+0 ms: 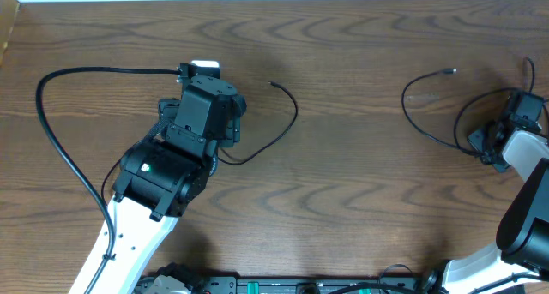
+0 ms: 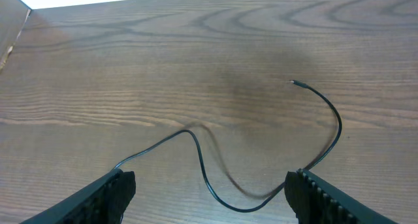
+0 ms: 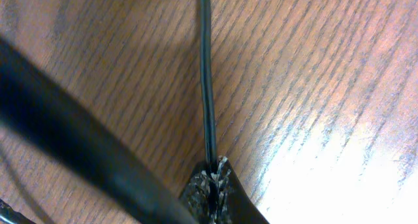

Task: Untangle cables
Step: 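Pull the black cable off the table to the right with the right gripper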

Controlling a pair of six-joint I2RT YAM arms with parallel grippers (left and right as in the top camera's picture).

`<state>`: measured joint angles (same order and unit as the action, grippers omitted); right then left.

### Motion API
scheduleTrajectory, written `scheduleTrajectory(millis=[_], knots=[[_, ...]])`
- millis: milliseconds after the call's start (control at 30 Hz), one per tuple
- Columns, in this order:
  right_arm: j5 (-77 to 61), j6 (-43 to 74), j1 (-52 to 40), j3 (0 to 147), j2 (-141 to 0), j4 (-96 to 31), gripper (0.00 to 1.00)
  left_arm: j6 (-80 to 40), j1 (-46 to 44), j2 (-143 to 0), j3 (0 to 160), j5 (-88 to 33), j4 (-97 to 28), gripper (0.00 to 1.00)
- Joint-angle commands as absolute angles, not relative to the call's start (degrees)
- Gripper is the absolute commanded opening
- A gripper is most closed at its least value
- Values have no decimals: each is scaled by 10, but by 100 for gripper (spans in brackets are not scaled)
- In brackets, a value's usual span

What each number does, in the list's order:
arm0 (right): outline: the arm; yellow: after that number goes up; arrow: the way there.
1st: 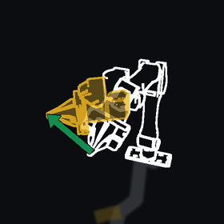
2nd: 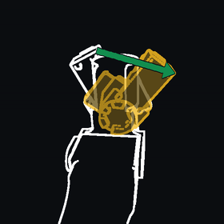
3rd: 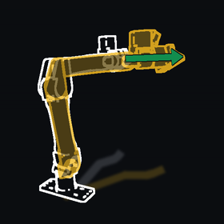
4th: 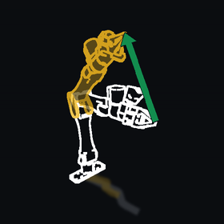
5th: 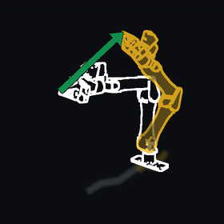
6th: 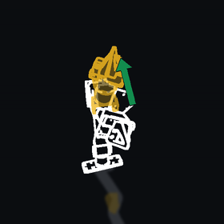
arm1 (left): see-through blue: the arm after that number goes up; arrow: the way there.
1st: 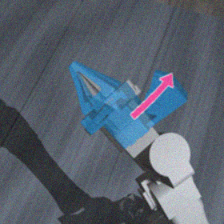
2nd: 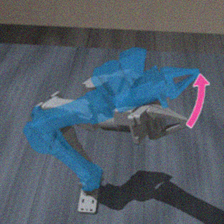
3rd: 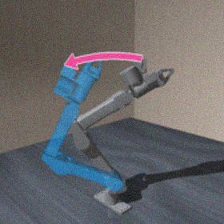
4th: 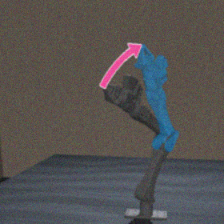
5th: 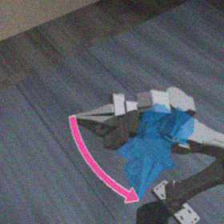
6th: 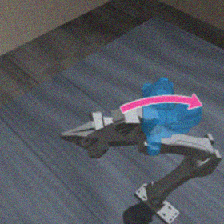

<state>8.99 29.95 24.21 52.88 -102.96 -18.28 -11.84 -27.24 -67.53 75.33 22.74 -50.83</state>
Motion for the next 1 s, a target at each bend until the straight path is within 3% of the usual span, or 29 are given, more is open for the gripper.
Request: scheduleTrajectory(millis=[0,267,567,733,967], knots=[[12,313,241,494,-1077,-201,1,-119,-270,-677,758,229,-509,79],[-6,307,245,552,-978,-203,1,-119,-270,-677,758,229,-509,79],[57,182,277,670,-834,-99,1,-119,-270,-677,758,229,-509,79],[99,182,336,683,-819,6,1,-119,-270,-677,758,229,-510,79],[95,186,462,683,-849,12,1,-119,-270,-677,758,229,-510,79]])
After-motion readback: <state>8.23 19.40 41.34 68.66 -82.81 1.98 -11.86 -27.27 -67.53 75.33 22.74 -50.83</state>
